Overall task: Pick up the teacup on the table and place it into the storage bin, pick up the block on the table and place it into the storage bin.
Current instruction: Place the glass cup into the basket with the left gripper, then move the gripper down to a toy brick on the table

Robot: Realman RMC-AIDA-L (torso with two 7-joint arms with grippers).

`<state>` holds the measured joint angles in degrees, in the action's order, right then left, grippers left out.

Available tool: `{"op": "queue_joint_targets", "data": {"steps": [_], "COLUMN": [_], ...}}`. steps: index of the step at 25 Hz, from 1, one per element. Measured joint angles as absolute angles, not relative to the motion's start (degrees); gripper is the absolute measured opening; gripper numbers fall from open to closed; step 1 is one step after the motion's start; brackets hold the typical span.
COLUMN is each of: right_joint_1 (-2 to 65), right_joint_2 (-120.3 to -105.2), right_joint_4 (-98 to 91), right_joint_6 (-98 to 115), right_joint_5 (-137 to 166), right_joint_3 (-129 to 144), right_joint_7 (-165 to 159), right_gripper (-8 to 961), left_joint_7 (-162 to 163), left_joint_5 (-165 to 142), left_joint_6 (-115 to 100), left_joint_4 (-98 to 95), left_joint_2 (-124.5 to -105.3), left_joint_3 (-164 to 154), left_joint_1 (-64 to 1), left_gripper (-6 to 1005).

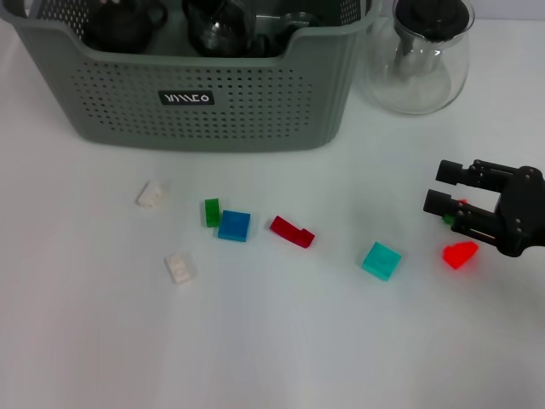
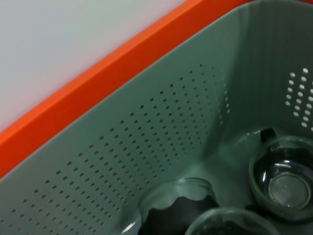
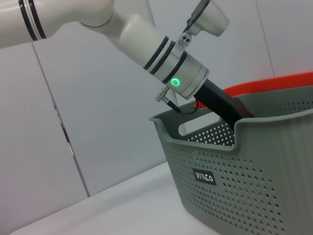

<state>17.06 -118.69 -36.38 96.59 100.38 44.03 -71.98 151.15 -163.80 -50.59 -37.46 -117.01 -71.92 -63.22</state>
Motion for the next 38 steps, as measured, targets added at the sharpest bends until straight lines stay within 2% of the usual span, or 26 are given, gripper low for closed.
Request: {"op": "queue_joint_targets", "data": {"steps": [6, 11, 13, 18, 22, 24, 32, 38], "right_joint_1": [16.69, 16.71, 16.78, 16.98, 17.06, 17.10, 17.38, 17.48], "right_joint_2": [-118.55, -118.51, -118.50, -118.48, -118.65, -118.77, -118.74, -118.68], "right_joint_4": [-36.38, -36.38, -36.38, -36.38, -36.25, -36.12, -35.12, -34.92], "right_joint_6": [96.59, 96.60, 96.59, 96.58, 96.57, 96.52, 96.58, 96.89], "right_joint_5": [100.37, 100.37, 100.37, 100.37, 100.37, 100.37, 100.36, 100.34], "right_joint_3": [44.04, 44.03, 44.01, 43.65, 43.13, 43.01, 42.98, 42.88], "right_joint_7": [-71.98, -71.98, -71.98, -71.87, -71.34, -71.20, -71.18, -71.89], "right_gripper": [548, 548, 548, 548, 548, 547, 547, 547], "left_joint_7": [152.67, 149.24, 146.37, 134.16, 124.32, 118.99, 88.18, 70.71], "left_joint_5": [-163.75, -158.96, -154.60, -121.65, -100.35, -95.28, -105.84, -119.55], "left_joint_6": [-52.08, -58.93, -62.51, -76.56, -89.77, -97.53, -108.95, -104.45], "left_joint_4": [-42.34, -58.86, -64.11, -79.29, -80.41, -78.54, -68.14, -51.51], "left_joint_2": [-117.48, -120.06, -120.51, -120.65, -120.33, -120.83, -124.55, -124.48], "left_joint_3": [-69.66, -59.84, -56.95, -48.00, -42.87, -39.43, -32.53, -26.19], "left_joint_1": [-61.92, -56.38, -54.28, -43.12, -35.48, -32.65, -19.15, -17.29], "left_gripper": [210, 255, 273, 490, 623, 689, 676, 676]}}
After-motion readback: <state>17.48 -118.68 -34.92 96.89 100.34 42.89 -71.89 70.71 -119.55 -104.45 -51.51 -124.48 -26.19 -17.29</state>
